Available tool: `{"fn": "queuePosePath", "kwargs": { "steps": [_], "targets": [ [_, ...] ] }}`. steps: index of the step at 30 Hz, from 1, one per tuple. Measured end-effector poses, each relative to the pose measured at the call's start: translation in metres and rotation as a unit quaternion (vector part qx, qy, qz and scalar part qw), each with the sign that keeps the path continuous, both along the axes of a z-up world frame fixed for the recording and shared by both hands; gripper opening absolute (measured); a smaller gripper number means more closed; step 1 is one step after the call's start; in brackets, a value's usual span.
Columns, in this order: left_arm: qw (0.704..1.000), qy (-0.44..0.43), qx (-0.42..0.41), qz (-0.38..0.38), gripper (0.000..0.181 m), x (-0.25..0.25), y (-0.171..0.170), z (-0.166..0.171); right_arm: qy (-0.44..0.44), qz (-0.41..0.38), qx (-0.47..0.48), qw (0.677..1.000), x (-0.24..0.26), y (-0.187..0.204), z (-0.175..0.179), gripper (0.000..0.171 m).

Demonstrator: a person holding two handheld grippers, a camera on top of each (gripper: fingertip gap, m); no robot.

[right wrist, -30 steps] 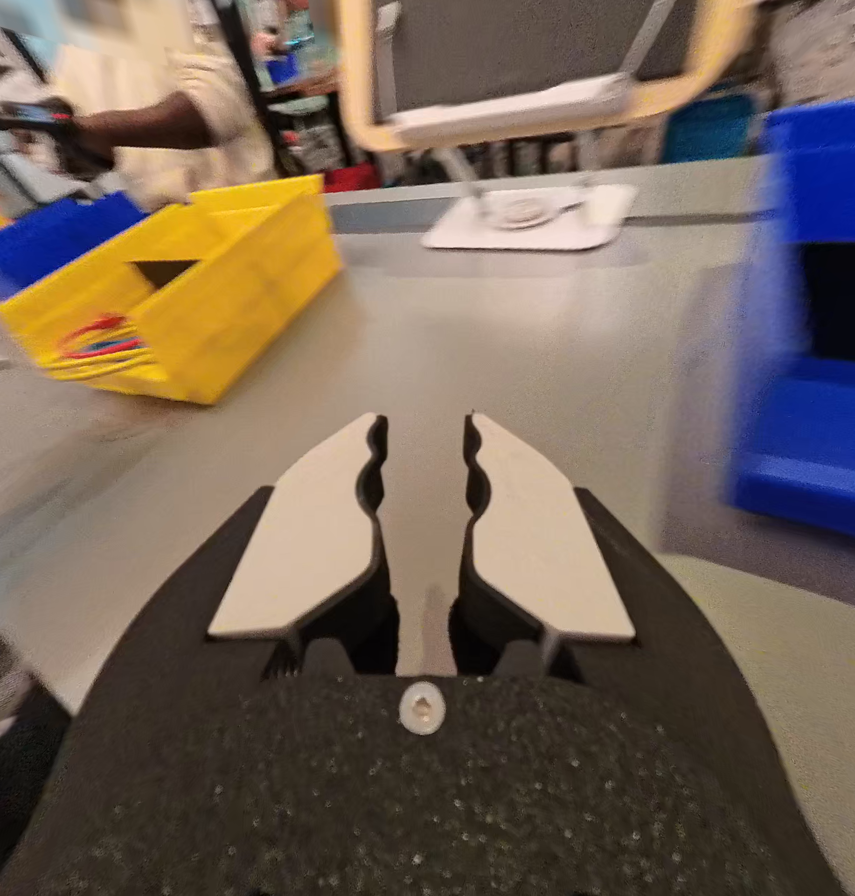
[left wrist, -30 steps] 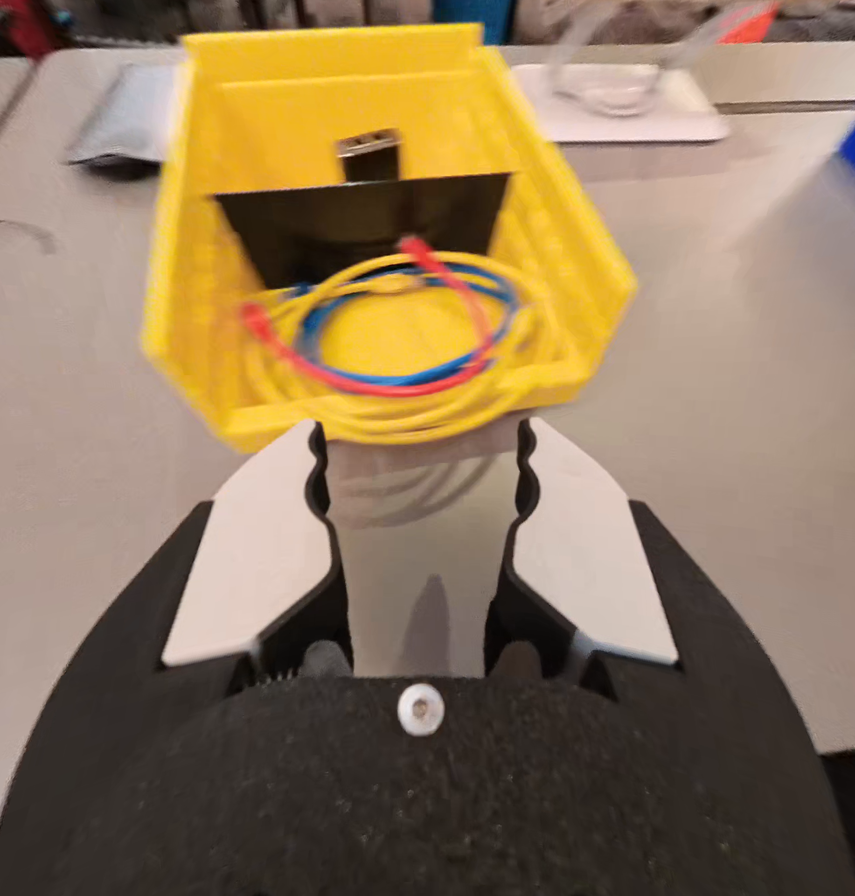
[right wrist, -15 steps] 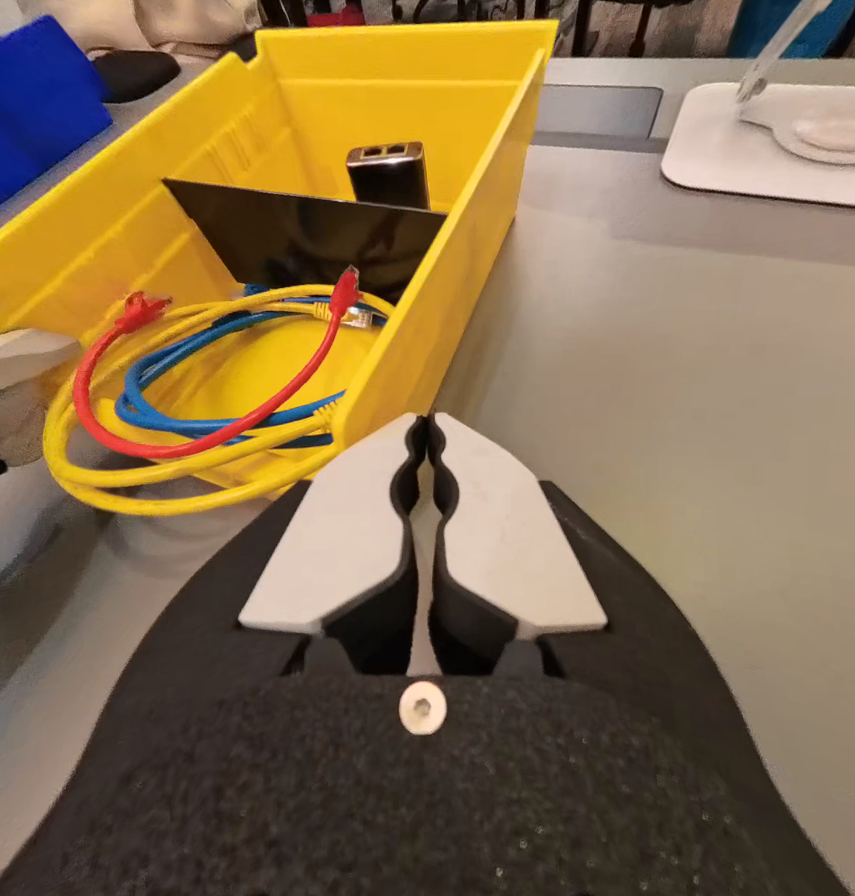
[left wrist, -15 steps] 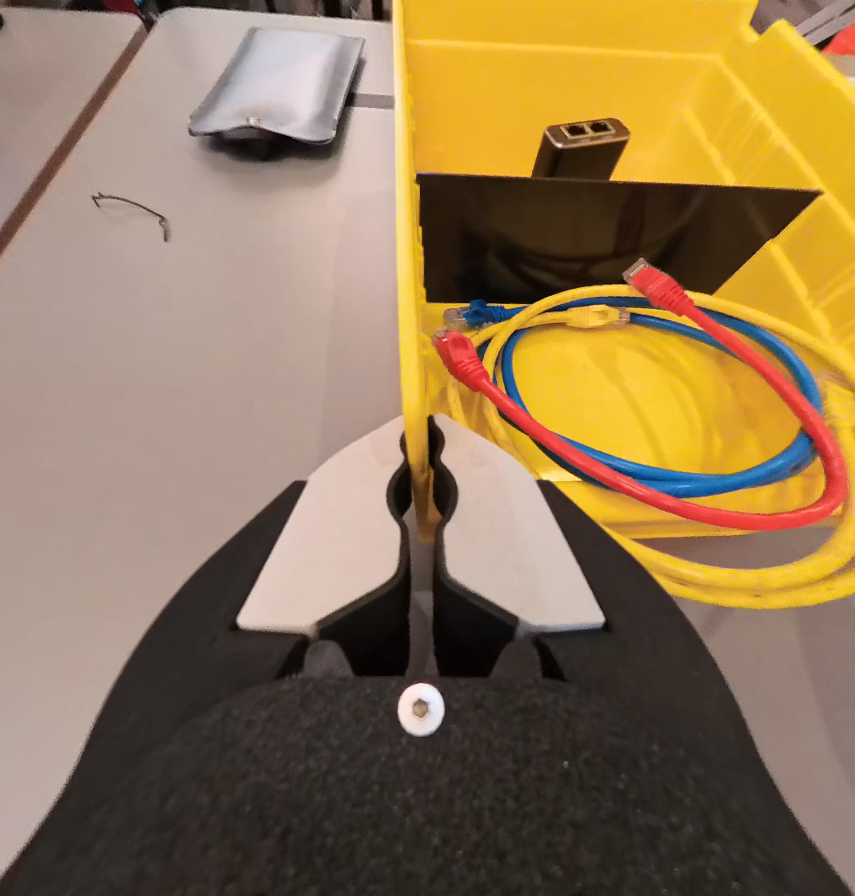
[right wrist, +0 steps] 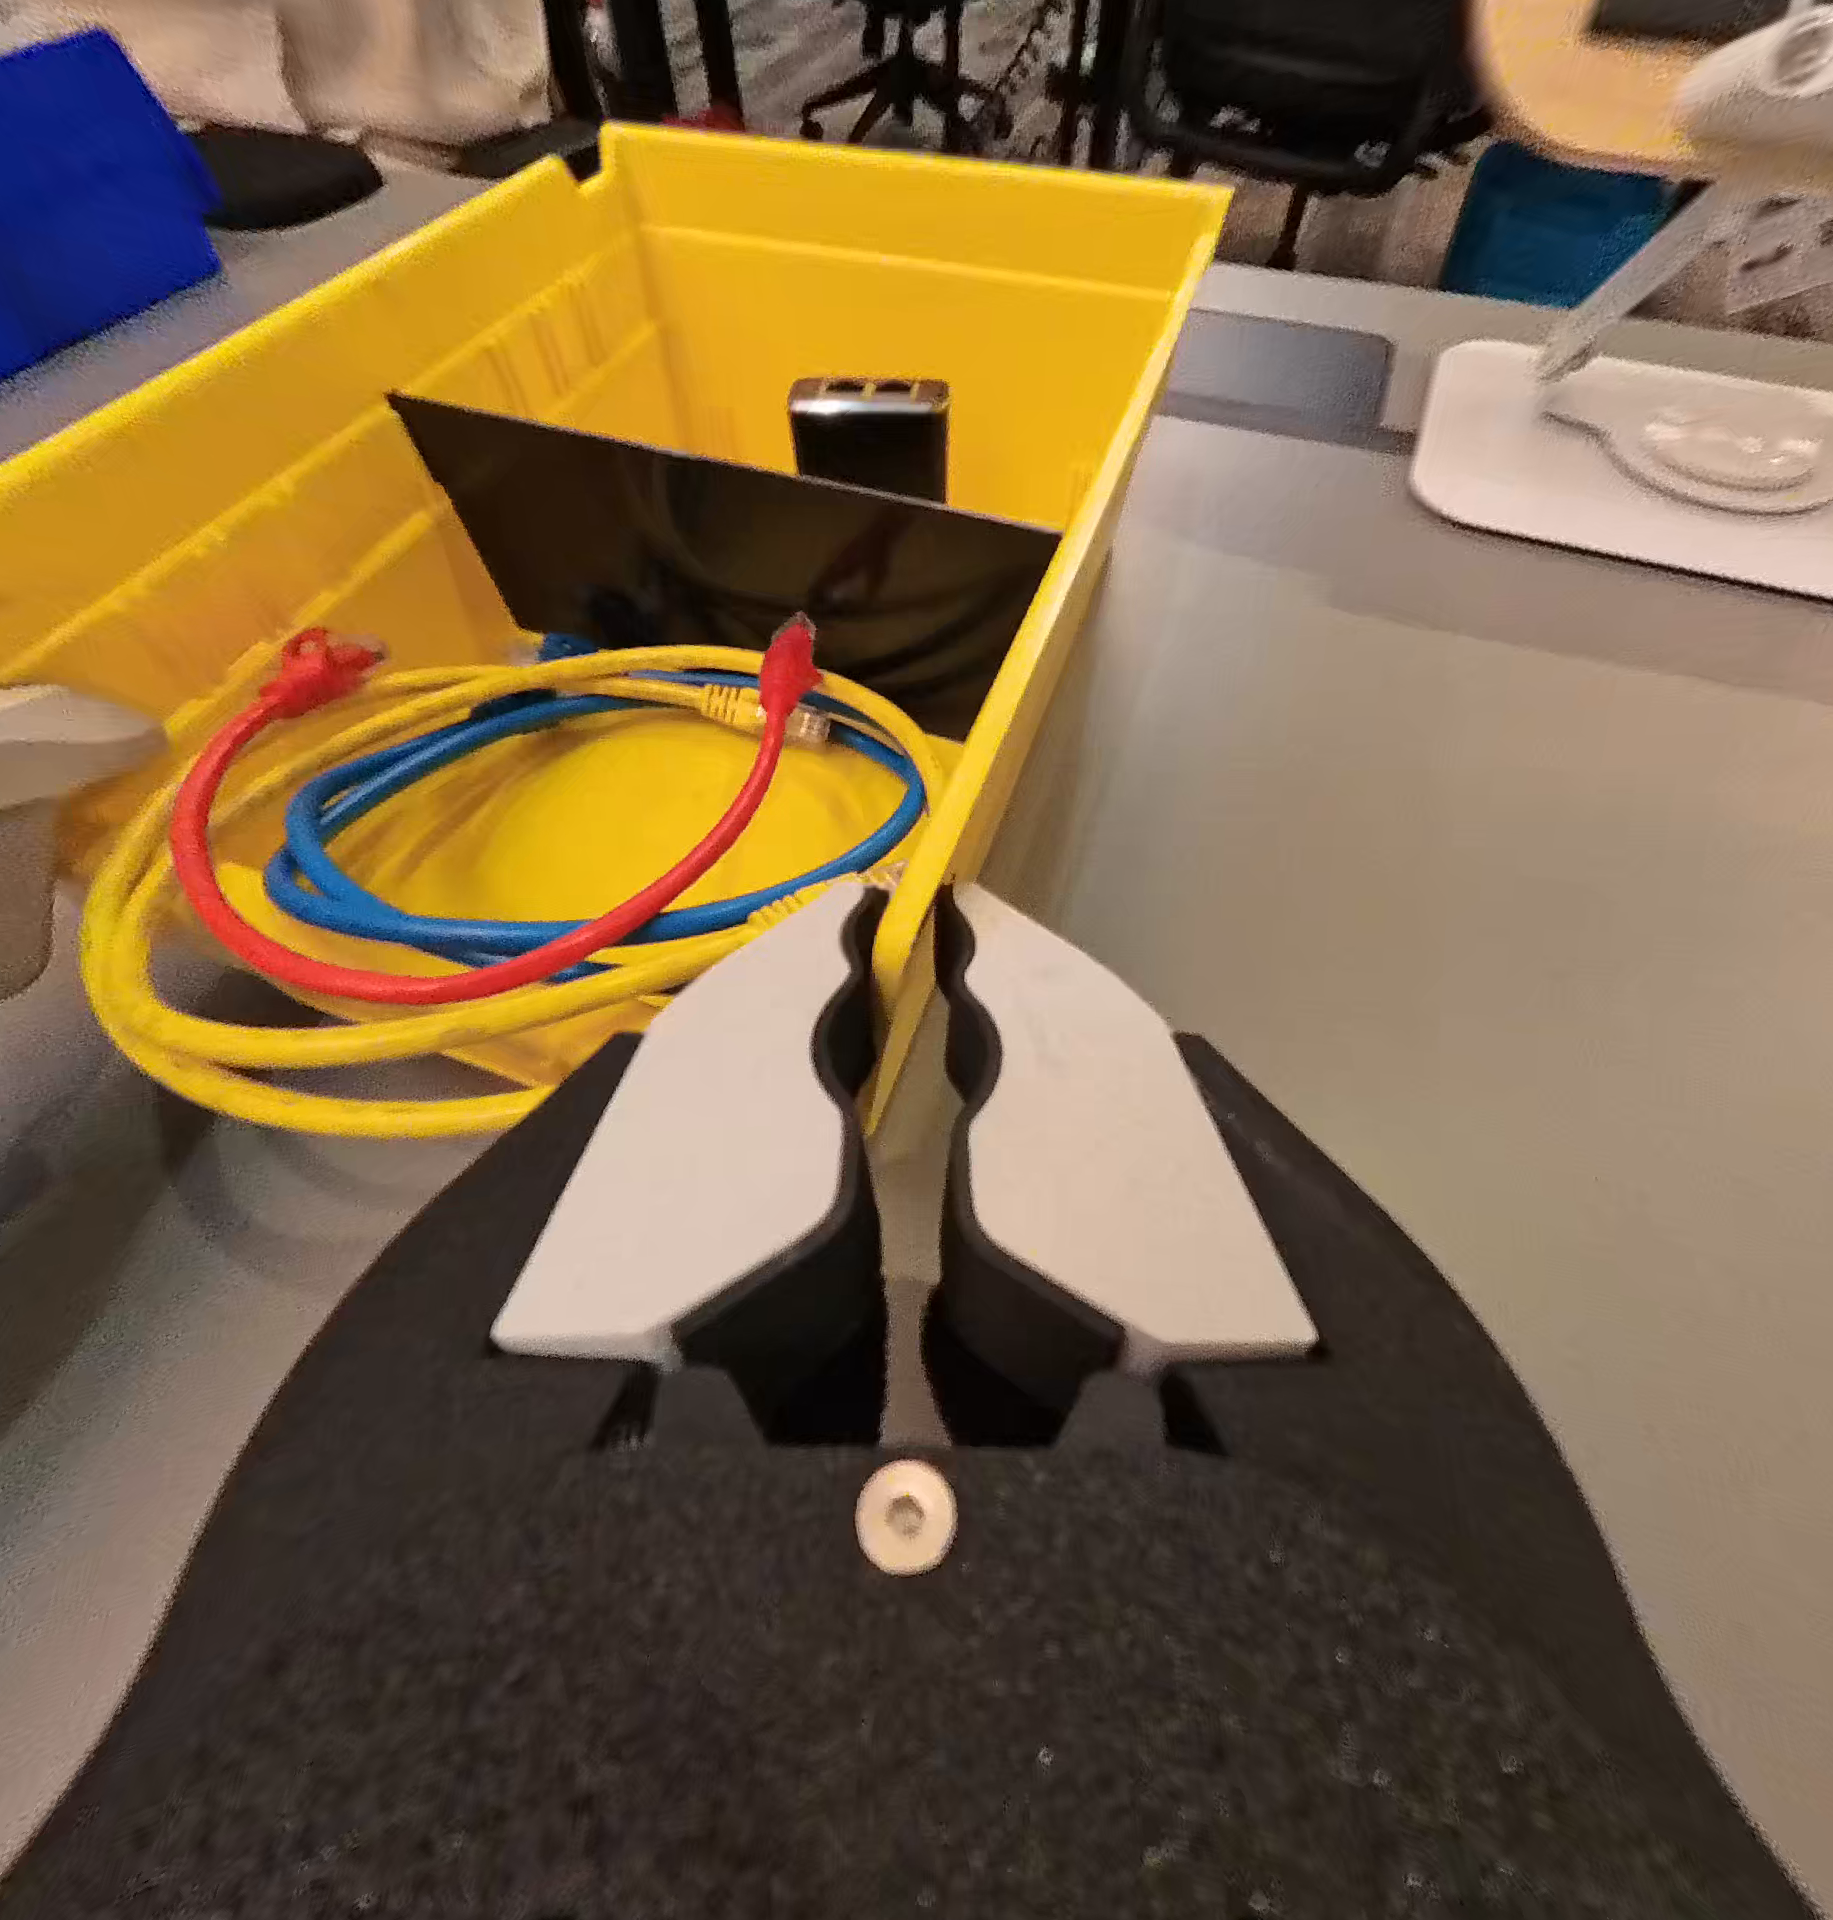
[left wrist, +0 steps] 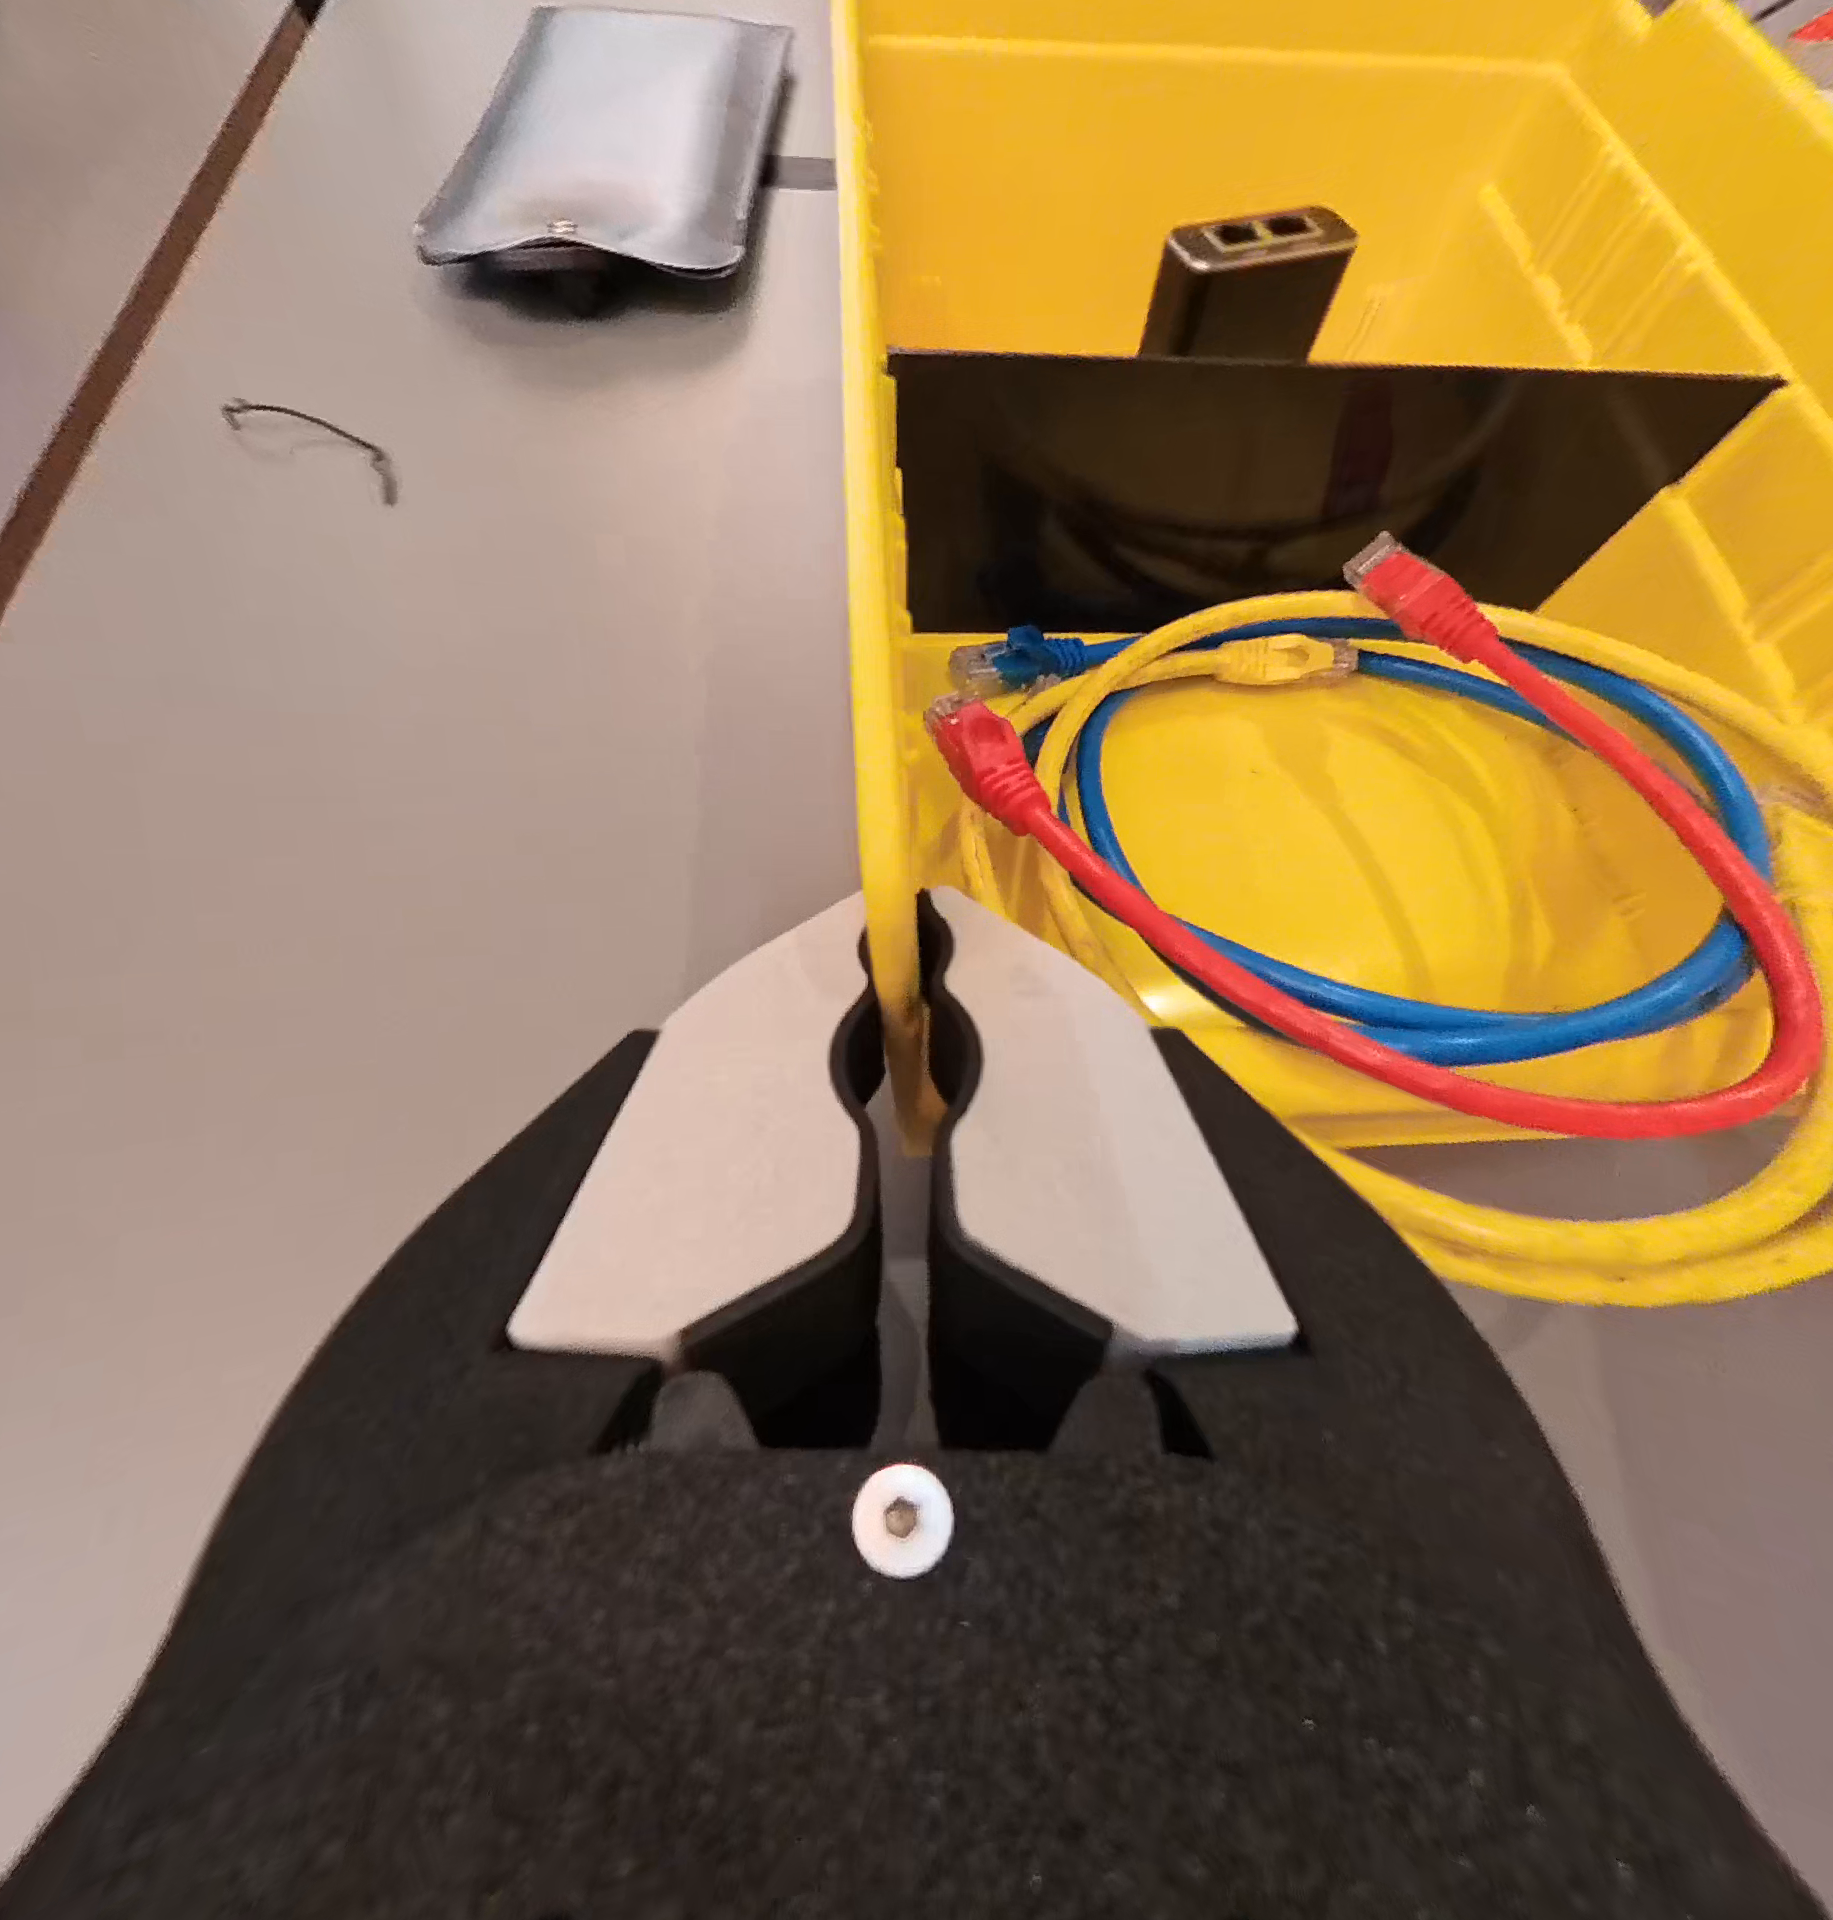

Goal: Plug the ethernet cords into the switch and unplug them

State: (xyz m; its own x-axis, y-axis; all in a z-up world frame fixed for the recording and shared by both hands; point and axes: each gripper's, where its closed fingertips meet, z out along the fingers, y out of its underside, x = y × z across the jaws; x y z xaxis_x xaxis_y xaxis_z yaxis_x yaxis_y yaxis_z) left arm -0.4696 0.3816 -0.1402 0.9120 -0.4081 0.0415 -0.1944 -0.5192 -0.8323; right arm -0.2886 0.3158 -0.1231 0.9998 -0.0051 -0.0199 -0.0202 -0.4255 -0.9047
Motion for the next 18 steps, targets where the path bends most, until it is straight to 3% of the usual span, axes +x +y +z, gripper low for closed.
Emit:
{"fn": "queuePosePath", "kwargs": {
  "steps": [10,11,13,14,18],
  "targets": [
    [1.0,-0.021,0.004,0.005,0.002,-0.022,0.006,0.0,0.005,0.02,0.015,1.0,-0.027,0.002,0.001,0.012],
    [1.0,-0.019,0.001,0.005,0.007,-0.021,0.004,0.001,0.016,0.035,0.014,0.999,-0.026,0.001,0.002,0.013],
    [1.0,-0.016,0.006,0.014,0.039,-0.024,-0.002,0.009,0.033,0.088,0.016,0.995,-0.025,-0.01,0.008,0.025],
    [1.0,-0.011,0.012,0.02,0.045,-0.028,-0.006,0.016,0.033,0.115,0.019,0.993,-0.02,-0.02,0.013,0.03],
    [0.999,0.011,0.028,0.033,0.054,-0.045,-0.034,0.04,0.024,0.174,0.026,0.984,0.039,-0.072,0.026,0.033]
  ]
}}
